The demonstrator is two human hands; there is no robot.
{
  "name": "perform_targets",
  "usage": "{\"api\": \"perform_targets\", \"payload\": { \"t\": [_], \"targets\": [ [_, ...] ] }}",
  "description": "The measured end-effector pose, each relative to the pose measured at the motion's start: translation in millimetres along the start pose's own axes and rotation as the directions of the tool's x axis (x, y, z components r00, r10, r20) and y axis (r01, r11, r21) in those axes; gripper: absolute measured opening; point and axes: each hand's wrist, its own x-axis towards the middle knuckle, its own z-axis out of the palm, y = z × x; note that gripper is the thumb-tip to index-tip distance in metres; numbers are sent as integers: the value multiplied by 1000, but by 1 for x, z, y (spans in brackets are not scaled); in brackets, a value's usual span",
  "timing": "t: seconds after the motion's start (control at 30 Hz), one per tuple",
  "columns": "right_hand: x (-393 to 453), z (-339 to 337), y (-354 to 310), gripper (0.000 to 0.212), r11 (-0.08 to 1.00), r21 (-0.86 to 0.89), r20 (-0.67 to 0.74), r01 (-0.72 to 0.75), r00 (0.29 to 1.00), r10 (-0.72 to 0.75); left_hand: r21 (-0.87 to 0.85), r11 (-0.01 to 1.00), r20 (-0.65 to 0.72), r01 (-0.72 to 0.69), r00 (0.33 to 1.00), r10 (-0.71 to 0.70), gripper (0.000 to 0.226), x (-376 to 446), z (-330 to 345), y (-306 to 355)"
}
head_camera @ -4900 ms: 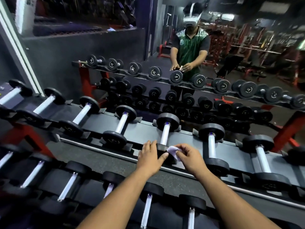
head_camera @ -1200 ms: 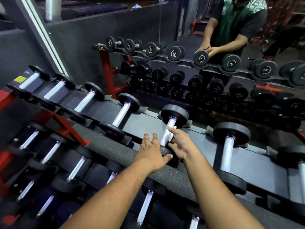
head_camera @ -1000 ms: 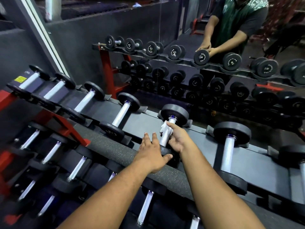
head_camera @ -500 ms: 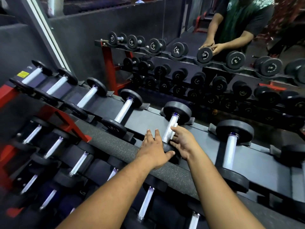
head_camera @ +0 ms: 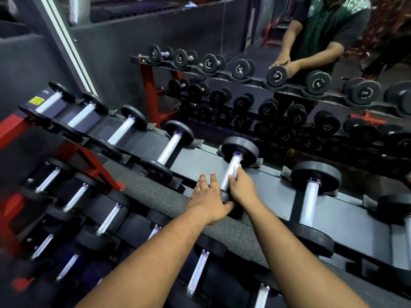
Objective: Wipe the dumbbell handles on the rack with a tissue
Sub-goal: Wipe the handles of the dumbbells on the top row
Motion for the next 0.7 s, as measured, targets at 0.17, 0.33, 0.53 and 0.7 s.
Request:
{"api": "perform_targets", "payload": {
  "t": [0.17,0.33,0.53,0.7],
  "targets": [
    [-10,-19,12,53,788,-507,160,349,937,-312,-2,1000,5,-1,1000,1,110,1,0,-1],
    [12,-36,13,67,308,-840,278,447,842,-463,17,1000,2,4,1000,-4,111,-1,0,1],
    [16,-37,7,51,66,-651,655,756,603,-456,14,1000,3,3,1000,-3,111,-1,-1,0],
    [21,-49,15,67,159,-781,481,604,744,-464,0,1000,-4,-3,1000,3,110,0,0,-1]
  ]
}}
